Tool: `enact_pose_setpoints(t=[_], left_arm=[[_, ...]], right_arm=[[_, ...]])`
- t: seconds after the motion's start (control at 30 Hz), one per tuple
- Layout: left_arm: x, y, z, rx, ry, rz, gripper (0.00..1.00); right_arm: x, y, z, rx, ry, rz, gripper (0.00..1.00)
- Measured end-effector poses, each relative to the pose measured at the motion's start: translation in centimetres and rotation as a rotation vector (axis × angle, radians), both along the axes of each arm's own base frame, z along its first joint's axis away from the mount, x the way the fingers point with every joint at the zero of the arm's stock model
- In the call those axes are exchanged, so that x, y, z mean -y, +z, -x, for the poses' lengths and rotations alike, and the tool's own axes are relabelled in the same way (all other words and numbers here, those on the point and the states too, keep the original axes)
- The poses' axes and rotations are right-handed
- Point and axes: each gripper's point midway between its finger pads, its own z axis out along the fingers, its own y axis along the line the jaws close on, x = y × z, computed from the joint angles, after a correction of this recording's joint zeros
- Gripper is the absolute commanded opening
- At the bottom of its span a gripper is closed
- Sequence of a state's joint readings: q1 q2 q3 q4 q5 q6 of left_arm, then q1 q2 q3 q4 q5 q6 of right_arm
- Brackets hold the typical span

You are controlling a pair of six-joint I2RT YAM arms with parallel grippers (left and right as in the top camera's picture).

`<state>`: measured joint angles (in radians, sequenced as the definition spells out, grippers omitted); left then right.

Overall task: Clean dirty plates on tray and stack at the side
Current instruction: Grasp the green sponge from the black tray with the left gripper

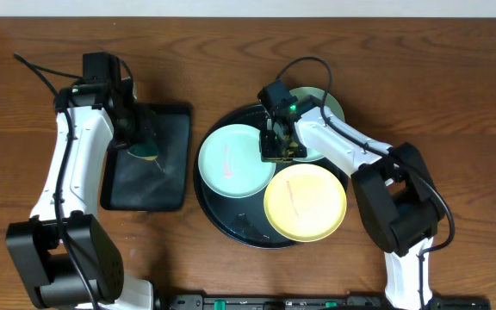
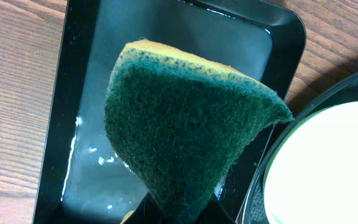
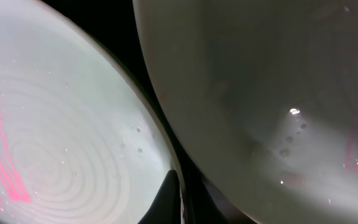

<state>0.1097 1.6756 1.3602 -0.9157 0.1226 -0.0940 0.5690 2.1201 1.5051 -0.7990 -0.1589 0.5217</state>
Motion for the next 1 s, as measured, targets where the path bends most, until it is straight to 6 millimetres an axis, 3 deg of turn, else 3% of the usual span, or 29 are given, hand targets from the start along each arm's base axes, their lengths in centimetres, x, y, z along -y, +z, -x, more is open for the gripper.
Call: enact_pose_setpoints(t=[1.0], left_arm=[[-0.16, -0.01, 0.01, -0.001, 0.003, -0.01, 0.07]], right_arm=[[-0.01, 0.0, 0.01, 0.0, 0.0, 0.0, 0.01]])
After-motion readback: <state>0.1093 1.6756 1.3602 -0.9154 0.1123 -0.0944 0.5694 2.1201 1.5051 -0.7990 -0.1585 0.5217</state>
